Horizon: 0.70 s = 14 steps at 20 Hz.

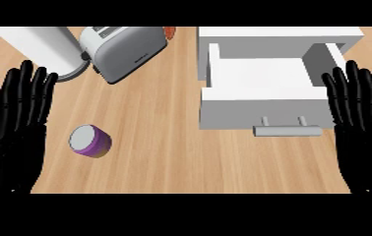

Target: Pick up the can, place it into the drawer and close the drawer

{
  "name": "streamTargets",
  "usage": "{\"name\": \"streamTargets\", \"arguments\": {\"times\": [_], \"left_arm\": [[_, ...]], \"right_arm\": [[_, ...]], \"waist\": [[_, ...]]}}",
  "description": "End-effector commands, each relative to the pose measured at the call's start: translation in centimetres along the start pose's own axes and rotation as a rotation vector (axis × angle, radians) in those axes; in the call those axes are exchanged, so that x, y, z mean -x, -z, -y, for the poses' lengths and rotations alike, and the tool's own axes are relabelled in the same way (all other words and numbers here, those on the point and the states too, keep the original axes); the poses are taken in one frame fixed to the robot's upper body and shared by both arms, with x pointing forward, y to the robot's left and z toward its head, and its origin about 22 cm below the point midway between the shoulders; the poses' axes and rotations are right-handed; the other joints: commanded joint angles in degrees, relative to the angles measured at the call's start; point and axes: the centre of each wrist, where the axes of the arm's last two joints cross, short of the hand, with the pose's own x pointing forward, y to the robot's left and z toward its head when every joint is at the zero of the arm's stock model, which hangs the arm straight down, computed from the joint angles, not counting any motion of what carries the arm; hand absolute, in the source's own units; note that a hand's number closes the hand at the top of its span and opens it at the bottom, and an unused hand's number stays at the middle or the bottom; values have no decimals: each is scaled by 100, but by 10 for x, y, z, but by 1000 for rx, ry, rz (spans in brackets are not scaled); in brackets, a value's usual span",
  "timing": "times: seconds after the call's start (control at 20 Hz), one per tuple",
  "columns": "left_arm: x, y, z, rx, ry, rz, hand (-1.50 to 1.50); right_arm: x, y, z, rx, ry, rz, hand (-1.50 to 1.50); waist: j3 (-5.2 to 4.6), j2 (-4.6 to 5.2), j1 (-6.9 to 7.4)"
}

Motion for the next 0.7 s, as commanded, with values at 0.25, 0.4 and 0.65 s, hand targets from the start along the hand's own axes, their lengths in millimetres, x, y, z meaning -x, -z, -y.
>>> {"name": "streamTargets", "arguments": {"times": [0.25,0.4,0.65], "left_arm": [[-14,-49,-43,-216,105,-52,-150],[9,-70,-42,-435,52,-419,-150],[-17,-73,-53,-474,69,-452,-150]], "right_arm": [[8,1,0,57,38,-7,-150],[27,-16,23,186,-2,-291,-150],[17,-25,38,157,1,-301,-150]], "waist": [[-9,109,130],[-3,133,193],[-4,112,47]]}}
